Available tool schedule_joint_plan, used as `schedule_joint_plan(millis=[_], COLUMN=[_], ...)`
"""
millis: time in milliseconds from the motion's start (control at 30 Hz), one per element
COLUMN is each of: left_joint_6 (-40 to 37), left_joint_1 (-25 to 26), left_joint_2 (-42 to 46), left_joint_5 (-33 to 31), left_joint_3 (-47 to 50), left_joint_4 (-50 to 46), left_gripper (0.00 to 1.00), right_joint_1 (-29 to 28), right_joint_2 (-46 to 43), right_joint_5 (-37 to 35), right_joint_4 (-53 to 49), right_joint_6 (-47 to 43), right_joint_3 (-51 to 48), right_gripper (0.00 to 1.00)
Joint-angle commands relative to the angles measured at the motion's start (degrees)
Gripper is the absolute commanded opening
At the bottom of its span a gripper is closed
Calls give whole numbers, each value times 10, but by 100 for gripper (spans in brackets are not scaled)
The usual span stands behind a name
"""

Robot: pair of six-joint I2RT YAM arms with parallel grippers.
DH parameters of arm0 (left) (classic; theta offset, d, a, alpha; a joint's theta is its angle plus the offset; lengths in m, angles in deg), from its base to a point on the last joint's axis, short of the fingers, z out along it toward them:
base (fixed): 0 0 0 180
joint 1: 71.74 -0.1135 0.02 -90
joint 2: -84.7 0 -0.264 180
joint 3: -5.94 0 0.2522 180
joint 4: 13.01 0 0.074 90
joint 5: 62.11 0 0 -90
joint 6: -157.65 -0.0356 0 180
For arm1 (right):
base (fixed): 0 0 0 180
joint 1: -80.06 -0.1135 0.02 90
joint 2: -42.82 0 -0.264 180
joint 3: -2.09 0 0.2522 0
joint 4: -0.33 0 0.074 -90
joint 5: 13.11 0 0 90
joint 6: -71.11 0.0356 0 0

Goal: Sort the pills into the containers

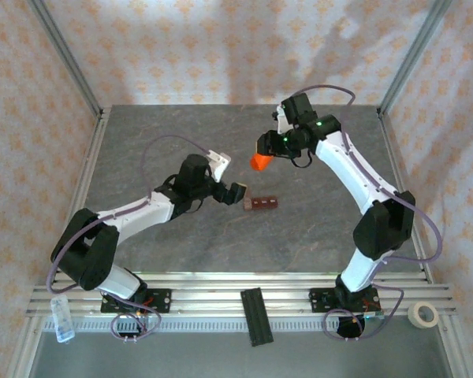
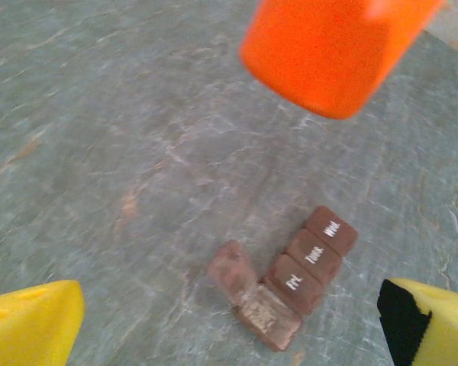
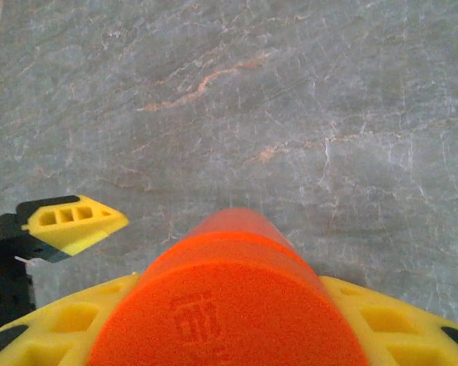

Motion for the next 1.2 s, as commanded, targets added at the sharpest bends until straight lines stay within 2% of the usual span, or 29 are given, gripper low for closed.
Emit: schedule_joint_plan(millis=[0, 200, 533, 1167], left_joint_6=[-56, -57, -76, -58], left_joint_1=[19, 28, 29, 29], left_joint_2=[18, 10, 7, -4], left_joint_5=[-24, -13, 23, 43], left_joint_3=[36, 81, 78, 58], left_joint_4=[139, 269, 273, 282], left_gripper=[100, 99, 97, 70], right_joint_1=[0, -1, -2, -46], right_joint_2=[-31, -39, -36, -42], right_joint_5=[14, 79, 175, 182], right_joint_4=[-15, -9, 40, 60], right_joint_6=[-11, -5, 39, 56], right_joint_3=[-7, -23, -54, -77], right_gripper=[32, 32, 32, 32])
